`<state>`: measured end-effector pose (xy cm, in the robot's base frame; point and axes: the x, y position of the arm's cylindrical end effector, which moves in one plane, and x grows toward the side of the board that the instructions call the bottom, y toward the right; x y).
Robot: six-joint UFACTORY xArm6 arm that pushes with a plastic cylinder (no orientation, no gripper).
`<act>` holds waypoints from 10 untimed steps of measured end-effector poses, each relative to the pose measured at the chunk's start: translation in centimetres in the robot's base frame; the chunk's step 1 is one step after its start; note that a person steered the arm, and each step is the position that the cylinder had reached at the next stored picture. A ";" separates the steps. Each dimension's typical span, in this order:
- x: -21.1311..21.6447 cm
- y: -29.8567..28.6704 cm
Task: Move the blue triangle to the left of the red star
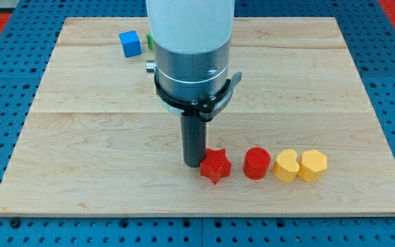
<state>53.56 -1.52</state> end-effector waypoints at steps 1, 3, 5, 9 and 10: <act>-6.1 -5.1; -14.9 6.5; -28.3 7.2; -30.1 6.4; -30.1 3.1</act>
<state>23.47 1.54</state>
